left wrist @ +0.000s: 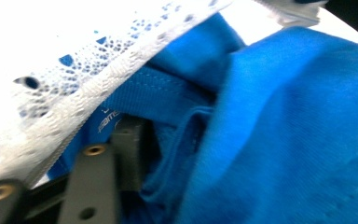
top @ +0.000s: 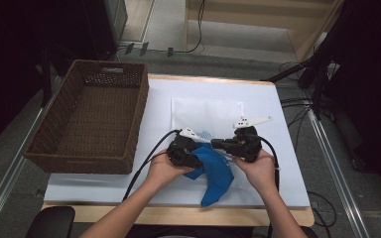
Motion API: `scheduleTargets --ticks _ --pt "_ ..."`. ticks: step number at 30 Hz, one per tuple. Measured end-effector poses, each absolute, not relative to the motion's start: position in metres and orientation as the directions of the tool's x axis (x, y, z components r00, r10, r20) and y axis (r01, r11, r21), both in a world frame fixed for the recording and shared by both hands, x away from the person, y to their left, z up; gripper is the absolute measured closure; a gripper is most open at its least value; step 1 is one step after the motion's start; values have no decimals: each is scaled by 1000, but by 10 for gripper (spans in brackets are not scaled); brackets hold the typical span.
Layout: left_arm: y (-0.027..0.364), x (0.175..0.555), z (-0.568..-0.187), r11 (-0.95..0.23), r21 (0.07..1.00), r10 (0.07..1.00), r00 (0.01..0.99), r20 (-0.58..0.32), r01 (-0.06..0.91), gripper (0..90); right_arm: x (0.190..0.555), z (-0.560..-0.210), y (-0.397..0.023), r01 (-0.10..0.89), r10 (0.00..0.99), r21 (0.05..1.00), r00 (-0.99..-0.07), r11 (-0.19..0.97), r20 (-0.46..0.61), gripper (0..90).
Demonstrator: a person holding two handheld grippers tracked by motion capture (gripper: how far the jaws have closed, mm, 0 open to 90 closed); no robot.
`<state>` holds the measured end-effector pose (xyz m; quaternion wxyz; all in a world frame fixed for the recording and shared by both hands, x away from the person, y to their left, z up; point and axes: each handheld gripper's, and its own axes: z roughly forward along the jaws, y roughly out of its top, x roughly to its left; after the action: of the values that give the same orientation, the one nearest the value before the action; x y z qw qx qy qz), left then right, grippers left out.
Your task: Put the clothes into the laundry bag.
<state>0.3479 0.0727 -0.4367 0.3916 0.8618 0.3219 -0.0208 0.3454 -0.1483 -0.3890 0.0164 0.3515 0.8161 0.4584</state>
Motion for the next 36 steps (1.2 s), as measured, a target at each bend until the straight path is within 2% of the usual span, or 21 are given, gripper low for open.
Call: scheduleTargets --ticks 6,18,24,36 --pt "85 339 -425 -495 664 511 806 -299 560 208 345 -389 -148 557 589 759 -754 337 292 900" --pt "117 312 -411 -493 677 500 815 -295 547 171 344 -388 -149 556 592 763 -752 332 291 900" --pt "127 302 -425 -491 650 519 794 -317 580 150 343 -389 -147 554 588 760 -756 339 289 900" --pt "125 310 -461 -495 620 576 765 -290 608 143 342 -391 -146 552 578 757 -763 350 290 900"
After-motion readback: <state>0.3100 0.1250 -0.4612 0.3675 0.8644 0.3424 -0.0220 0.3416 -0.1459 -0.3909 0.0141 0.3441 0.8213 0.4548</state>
